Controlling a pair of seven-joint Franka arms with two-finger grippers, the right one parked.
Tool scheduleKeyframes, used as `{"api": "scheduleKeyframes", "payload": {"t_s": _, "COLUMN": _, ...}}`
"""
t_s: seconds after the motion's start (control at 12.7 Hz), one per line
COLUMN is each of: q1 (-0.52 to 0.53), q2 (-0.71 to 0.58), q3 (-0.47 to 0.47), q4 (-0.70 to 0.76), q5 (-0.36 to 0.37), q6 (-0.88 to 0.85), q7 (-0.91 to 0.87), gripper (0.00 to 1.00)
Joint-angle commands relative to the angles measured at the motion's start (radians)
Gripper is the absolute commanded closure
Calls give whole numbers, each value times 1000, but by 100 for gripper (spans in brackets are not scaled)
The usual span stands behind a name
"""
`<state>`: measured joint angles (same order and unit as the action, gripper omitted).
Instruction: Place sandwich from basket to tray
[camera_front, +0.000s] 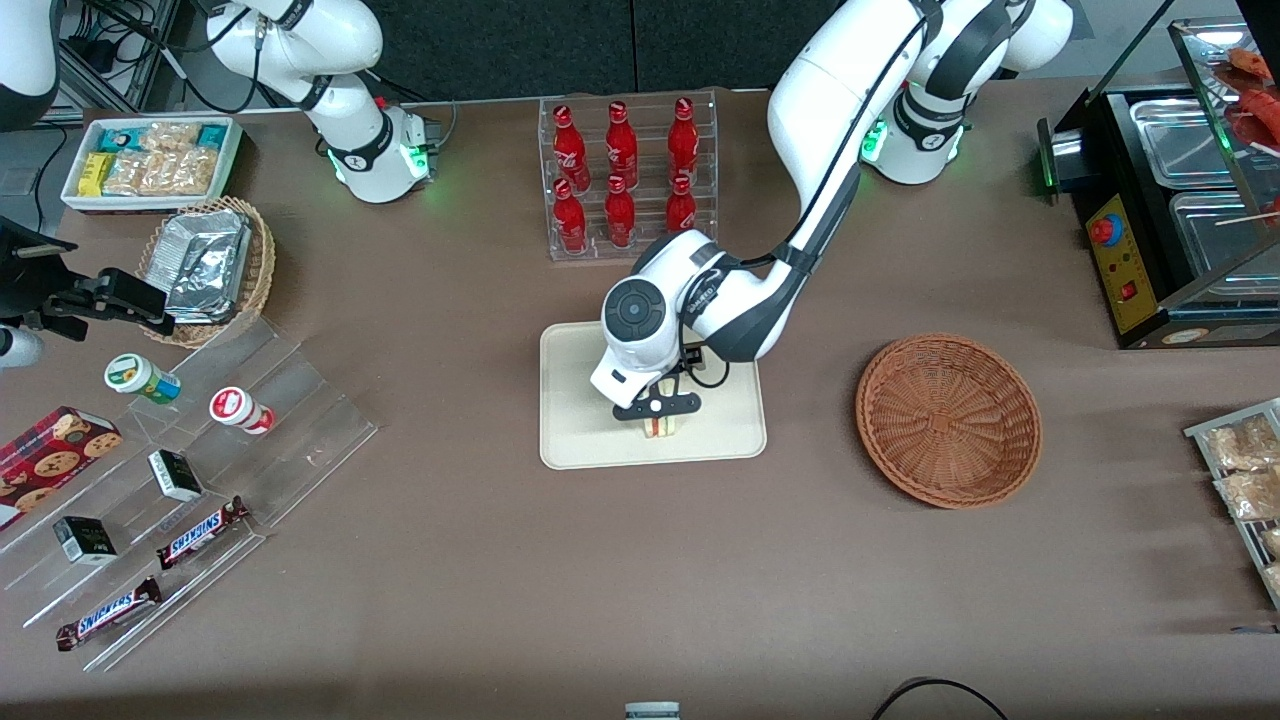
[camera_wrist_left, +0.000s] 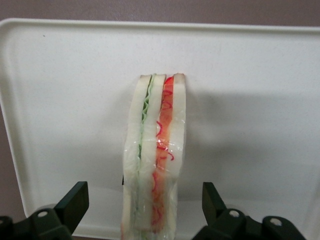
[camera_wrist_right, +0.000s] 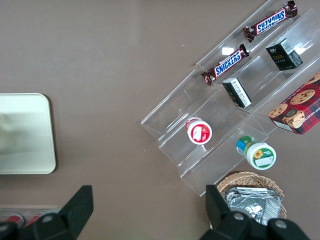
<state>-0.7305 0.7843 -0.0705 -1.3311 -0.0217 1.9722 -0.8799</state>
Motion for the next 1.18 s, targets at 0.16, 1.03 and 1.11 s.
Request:
{"api": "scheduleKeyframes", "payload": {"t_s": 0.16, "q1": 77, "q2": -115, "q3": 24, "q4": 1, "q5": 9, "q6": -114, "q7": -18, "gripper": 0}}
{"api": "scheduleKeyframes", "payload": {"t_s": 1.03, "q1": 451, "q2": -364, "q3": 23, "q4": -184, "q5": -29, "q6": -249, "q7": 477, "gripper": 0}}
{"api": "scheduleKeyframes", "payload": {"t_s": 1.11, "q1": 463, "q2": -393, "q3": 24, "q4": -189, "q5": -29, "q6": -269, "q7": 504, "gripper": 0}}
